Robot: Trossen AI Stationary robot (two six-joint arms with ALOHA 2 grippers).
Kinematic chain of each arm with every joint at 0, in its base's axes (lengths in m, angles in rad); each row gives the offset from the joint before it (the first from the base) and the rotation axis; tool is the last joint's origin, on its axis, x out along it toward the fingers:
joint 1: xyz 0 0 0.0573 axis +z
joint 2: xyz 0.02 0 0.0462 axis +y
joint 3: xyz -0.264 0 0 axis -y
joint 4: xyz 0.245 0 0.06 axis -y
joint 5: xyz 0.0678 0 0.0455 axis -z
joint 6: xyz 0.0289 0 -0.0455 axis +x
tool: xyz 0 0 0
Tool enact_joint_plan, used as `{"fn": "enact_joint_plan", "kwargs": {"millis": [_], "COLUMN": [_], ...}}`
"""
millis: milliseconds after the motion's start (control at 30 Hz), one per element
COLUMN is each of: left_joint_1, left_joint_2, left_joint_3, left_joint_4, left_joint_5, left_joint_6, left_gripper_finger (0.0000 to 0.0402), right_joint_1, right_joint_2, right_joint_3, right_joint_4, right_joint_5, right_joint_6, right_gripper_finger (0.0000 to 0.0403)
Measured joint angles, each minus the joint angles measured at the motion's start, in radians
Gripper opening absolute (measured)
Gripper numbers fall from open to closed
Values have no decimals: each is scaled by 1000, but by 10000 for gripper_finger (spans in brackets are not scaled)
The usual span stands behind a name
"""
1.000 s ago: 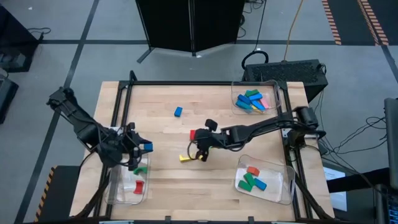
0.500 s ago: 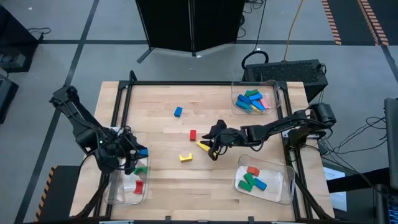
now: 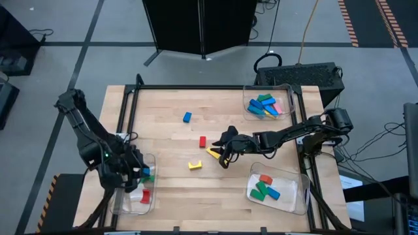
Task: Sort blocks by size
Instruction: Put the blue arch block into the bottom left transparent bin, then put the yellow arch block into the bottom left transparent bin
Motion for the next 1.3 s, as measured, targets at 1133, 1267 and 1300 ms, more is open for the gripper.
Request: {"fn": "enact_joint_plan", "kwargs": {"millis": [1133, 1267, 1300], "left_joint_1": [-48, -48, -48], "left_joint_2": [220, 252, 260], "left_joint_3": [-2, -2, -2], "left_joint_4": [-50, -63, -71], "left_joint_5": [202, 235, 239], "left_joint_6": [-51, -51, -51], "left_gripper_finger": [184, 236, 246], "right_joint_1": [2, 2, 2], "right_joint_2": [1, 1, 1], "right_joint_3": [0, 0, 0], "right_joint_4": [-16, -19, -19], "right_joint_5": [0, 0, 0], "right_joint_6": [34, 34, 34], "right_gripper_finger": [107, 107, 107]}}
